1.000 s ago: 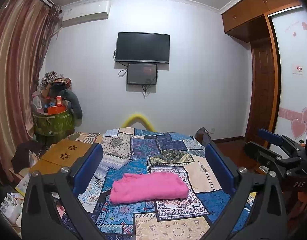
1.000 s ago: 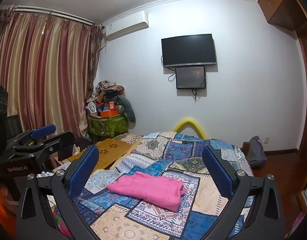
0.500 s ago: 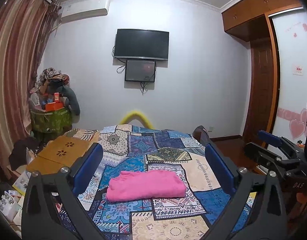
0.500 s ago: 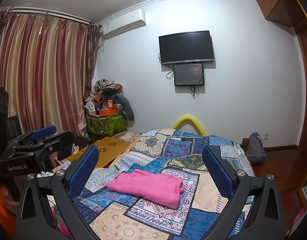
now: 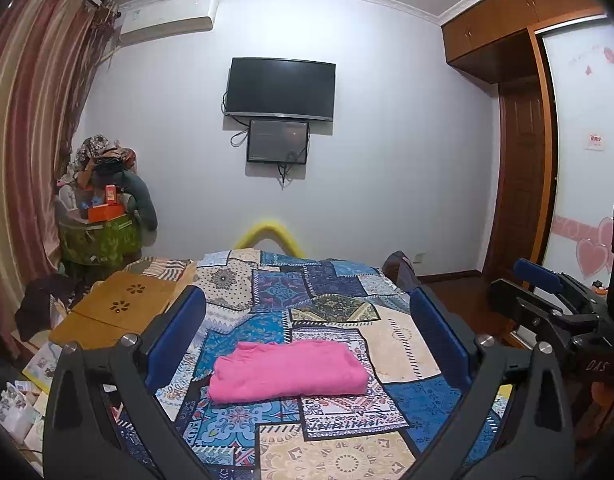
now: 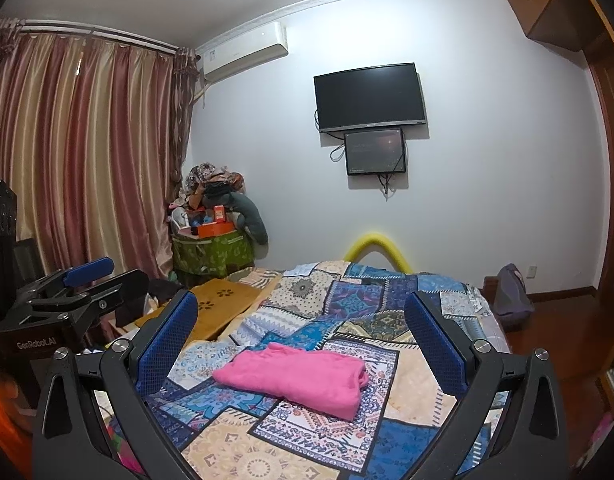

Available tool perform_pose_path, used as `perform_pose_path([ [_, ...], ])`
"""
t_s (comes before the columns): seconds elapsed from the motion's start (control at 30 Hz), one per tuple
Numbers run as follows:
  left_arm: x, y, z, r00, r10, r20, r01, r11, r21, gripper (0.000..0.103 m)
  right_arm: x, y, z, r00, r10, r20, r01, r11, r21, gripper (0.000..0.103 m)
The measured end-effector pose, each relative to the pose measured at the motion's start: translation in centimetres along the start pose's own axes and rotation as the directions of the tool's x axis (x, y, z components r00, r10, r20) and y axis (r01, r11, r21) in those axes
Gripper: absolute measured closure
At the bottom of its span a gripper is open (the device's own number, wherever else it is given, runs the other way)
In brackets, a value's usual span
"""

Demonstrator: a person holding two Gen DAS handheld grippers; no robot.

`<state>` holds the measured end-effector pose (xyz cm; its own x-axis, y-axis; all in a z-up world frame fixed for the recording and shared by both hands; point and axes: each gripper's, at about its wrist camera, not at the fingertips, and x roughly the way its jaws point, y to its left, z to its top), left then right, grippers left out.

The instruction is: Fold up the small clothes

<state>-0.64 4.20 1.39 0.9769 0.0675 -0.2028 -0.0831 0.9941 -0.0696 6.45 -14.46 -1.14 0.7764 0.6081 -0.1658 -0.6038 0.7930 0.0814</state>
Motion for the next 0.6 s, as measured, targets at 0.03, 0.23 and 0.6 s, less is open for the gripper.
perform_pose_path([
  [0.03,0.00,0.08,0.03,1.000,-0.005,-0.002,0.005,1.000,-0.004,0.000,-0.04,-0.04,0.01,1.000,-0.001,0.001,0.001,1.000,0.002,0.001],
  [0.23,-0.17,0.26,0.03,1.000,-0.018,-0.004,0.018,1.000,-0.017,0.000,-0.11,-0.19,-0.04,1.000,-0.001,0.006,0.001,1.000,0.007,0.001],
  [0.6,0.17,0.34,-0.08,0.999,-0.029,-0.030,0.028,0.999,-0.017,0.000,0.10,0.04,-0.28,1.000,-0.004,0.001,0.004,1.000,0.003,0.001],
])
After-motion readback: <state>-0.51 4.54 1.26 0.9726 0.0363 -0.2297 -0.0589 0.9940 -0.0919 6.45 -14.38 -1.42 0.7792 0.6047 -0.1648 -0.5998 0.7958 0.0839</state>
